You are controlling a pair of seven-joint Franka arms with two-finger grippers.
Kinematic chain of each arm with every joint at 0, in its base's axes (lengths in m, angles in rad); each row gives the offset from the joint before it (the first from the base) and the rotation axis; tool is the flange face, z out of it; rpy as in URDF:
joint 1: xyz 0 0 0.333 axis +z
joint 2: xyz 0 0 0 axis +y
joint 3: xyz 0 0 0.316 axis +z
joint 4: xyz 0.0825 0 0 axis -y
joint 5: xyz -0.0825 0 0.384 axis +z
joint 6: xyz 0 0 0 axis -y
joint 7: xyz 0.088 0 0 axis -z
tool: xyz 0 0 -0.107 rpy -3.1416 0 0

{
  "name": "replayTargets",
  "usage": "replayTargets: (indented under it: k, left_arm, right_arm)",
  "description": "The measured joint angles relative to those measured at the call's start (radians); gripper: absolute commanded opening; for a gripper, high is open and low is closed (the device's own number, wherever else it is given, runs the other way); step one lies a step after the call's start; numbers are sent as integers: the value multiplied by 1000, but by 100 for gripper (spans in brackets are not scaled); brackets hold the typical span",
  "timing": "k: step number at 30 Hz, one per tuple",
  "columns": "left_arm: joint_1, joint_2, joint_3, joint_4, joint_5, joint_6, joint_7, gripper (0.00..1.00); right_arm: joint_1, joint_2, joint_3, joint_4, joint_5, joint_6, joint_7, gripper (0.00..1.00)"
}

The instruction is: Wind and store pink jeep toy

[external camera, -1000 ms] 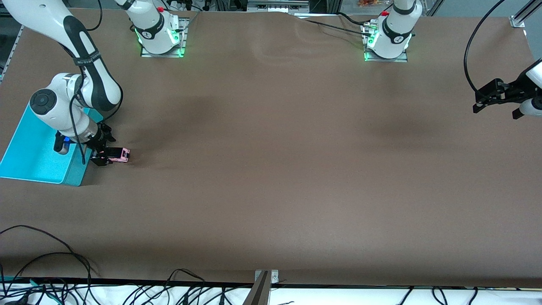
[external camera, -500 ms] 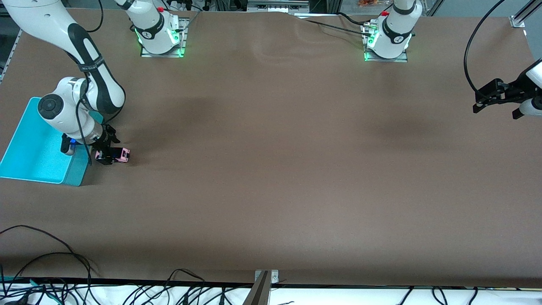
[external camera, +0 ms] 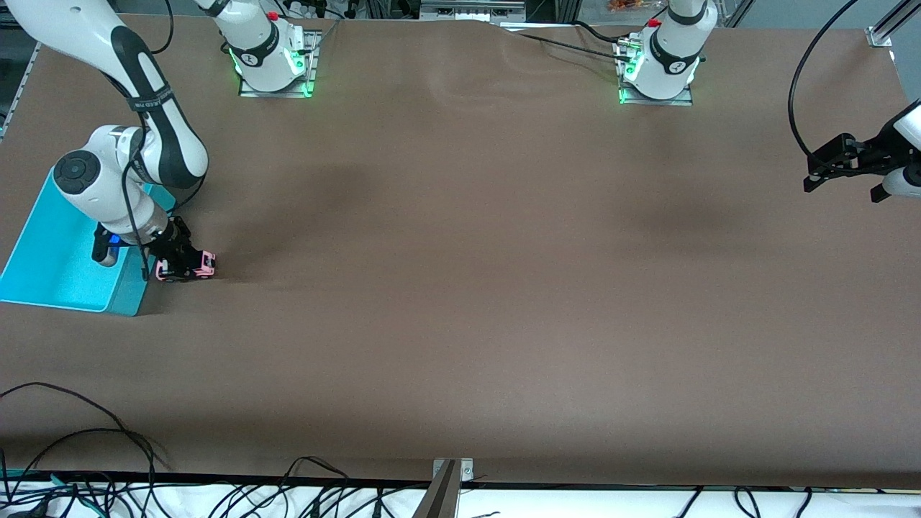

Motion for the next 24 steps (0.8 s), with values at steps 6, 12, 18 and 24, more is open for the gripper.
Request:
replayTargets:
  k: [6,12,18,24]
  left_arm:
    - [0,0,0,0,0,0,0,100]
    - [0,0,0,0,0,0,0,100]
    - [0,0,0,0,0,0,0,100]
    - [0,0,0,0,0,0,0,100]
  right_arm:
    - [3,-60,57,21,-2,-136,-129,0]
    - [9,-125,101,64,-2,-328,-370,0]
    - [10,-182,94,113,-2,-512,-670,0]
    - [8,-202,30,147,-3,-573,-820,0]
